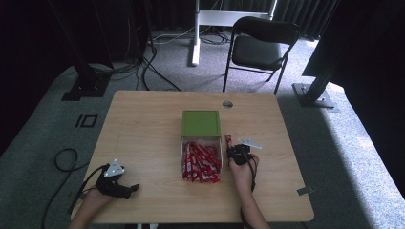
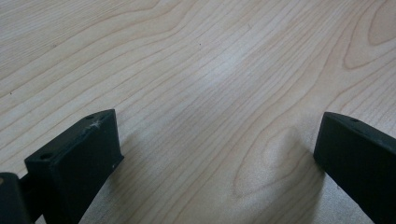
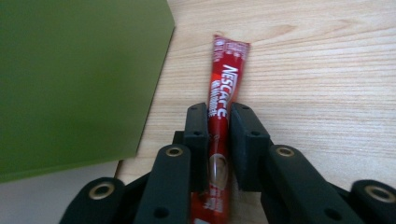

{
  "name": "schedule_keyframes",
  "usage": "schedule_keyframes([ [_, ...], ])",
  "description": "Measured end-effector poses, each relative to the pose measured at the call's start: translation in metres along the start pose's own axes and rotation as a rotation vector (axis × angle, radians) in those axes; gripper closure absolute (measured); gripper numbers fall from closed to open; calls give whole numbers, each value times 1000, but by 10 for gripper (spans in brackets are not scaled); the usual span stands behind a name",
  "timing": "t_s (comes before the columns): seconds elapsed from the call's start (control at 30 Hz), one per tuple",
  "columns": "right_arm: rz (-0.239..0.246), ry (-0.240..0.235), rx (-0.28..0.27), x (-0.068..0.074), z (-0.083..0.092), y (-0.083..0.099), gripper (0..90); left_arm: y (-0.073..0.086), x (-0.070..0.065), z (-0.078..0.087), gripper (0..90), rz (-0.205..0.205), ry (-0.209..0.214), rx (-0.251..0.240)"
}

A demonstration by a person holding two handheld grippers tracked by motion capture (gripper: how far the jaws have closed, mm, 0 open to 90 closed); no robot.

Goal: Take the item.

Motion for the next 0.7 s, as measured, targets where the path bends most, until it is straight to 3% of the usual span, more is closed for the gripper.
schedule_keyframes([
  [0.13,1,-26,-7,6,4,-2,624,0,0,0,14,0,0,0],
  [0.37,27,-33,-38,6,13,-15,511,0,0,0,14,4,0,-2],
  [0.7,115,-57,-54,-3,22,-25,447,0,0,0,14,2,0,-2],
])
Point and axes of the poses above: each handheld gripper's, and its own axes: z roughly backward along the jaws, y roughly out of its underside, x roughly to its left, the point moved 9 cm from there along -z, roughly forward along the jaws, and after that the axes turned 4 degrees about y, right-handed, at the moved point
